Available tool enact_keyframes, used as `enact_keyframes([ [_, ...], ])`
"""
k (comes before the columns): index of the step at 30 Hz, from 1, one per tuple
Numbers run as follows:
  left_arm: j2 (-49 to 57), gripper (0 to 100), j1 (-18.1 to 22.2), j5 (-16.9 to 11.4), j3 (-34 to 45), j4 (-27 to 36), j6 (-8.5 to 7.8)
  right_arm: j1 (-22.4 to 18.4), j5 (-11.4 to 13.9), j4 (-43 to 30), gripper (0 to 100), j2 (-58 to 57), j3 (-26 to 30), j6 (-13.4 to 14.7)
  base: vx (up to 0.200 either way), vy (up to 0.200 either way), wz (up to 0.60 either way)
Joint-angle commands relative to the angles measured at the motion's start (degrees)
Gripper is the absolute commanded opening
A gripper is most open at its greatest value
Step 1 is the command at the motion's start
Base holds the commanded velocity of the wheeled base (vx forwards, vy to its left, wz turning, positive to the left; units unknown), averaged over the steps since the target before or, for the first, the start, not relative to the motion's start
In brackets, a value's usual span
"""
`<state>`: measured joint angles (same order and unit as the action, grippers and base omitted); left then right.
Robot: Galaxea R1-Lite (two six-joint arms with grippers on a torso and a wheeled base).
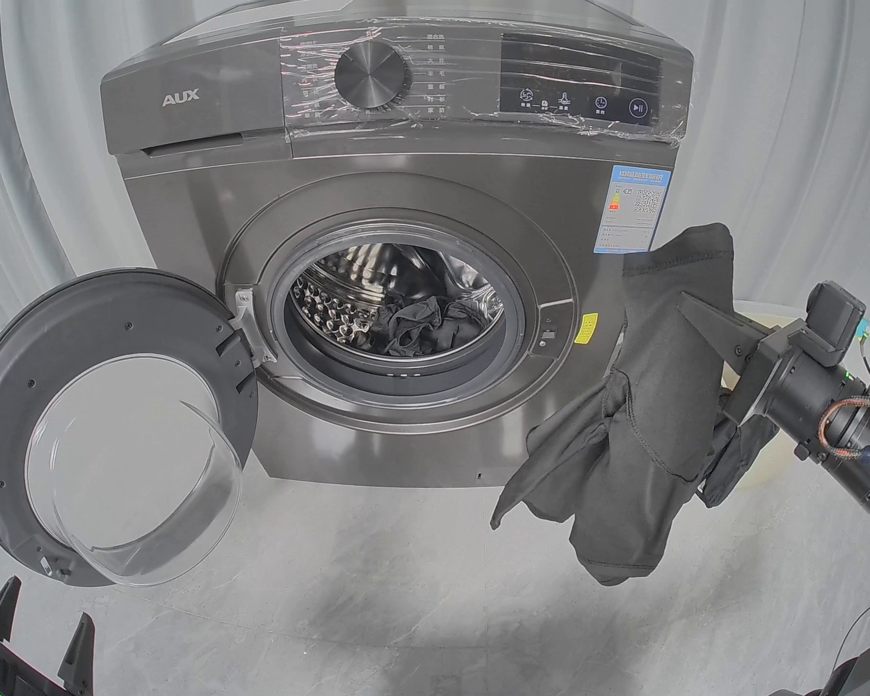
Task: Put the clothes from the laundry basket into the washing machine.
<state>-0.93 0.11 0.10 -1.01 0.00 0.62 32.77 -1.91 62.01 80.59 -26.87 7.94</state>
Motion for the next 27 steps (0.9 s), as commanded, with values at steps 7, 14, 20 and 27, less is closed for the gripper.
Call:
enact_keyframes([
  [7, 0.9, 100, 0.0, 0.2, 0.9, 0.1, -0.8, 7.7, -3.7, 0.3, 0, 6.4, -2.8, 0.1, 0.0, 0.029, 0.0],
  [14, 0.9, 100, 0.1, -0.2, 1.0, 0.0, -1.15, 9.5, -4.7, 3.0, 0, 9.4, -5.3, 0.7, 0.0, 0.0, 0.0],
  [20, 0.9, 100, 0.1, -1.7, 1.0, -0.2, -2.29, 10.1, -4.7, 3.2, 0, 11.9, -7.7, 1.7, 0.0, 0.0, 0.0],
  [27, -0.1, 100, 0.4, -2.5, -7.7, -5.4, 0.17, 10.1, -5.1, 3.2, 0, 14.1, -8.8, 2.5, 0.0, 0.0, 0.0],
])
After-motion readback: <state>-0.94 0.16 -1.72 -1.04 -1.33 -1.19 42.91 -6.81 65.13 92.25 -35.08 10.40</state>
